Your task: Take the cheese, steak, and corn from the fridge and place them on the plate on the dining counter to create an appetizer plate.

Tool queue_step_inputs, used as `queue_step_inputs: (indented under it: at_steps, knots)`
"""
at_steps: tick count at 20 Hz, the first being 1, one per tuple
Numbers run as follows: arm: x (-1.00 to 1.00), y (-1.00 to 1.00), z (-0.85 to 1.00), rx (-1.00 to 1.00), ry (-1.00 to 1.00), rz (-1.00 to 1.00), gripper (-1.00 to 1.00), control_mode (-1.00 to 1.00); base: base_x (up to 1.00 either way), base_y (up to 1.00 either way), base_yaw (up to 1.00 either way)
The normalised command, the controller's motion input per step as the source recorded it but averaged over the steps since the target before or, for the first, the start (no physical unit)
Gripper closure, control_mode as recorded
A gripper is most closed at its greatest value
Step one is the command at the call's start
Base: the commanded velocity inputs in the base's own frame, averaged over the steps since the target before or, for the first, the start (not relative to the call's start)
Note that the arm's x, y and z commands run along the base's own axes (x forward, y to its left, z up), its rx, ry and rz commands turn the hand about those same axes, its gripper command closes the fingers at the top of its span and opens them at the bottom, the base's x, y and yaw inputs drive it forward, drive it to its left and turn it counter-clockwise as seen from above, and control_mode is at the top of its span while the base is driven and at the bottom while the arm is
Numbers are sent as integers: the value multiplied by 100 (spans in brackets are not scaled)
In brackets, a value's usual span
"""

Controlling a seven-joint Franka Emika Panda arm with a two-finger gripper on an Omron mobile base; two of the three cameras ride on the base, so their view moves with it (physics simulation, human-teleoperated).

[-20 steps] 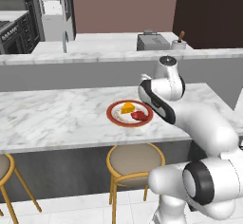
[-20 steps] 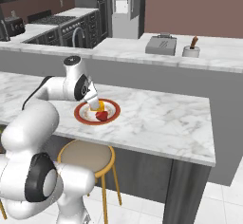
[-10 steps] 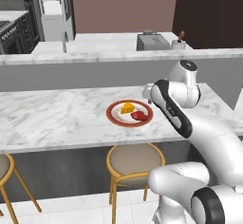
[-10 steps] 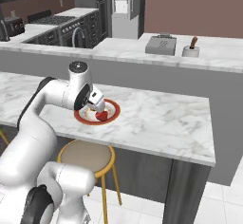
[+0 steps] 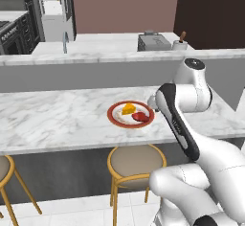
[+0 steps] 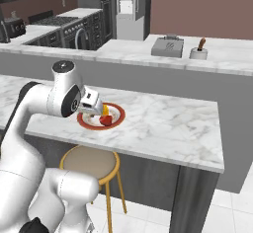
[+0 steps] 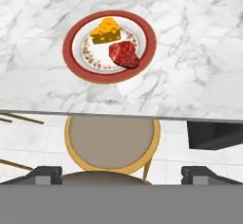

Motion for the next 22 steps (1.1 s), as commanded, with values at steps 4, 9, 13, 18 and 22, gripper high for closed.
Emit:
queue_step_inputs:
  at_steps: [4,9,13,18,22]
  knots:
    - [-39,-4,0,-8,0,5,-100,100,-16,-7,1]
    - [0,0,0,0,0,0,-100,100,-61,-77,0]
    - [0,0,0,0,0,0,-100,100,-50,-100,-2]
    - [0,0,0,0,0,0,-100,100,-26,-100,-7]
    - [0,0,0,0,0,0,-100,100,0,-100,-8]
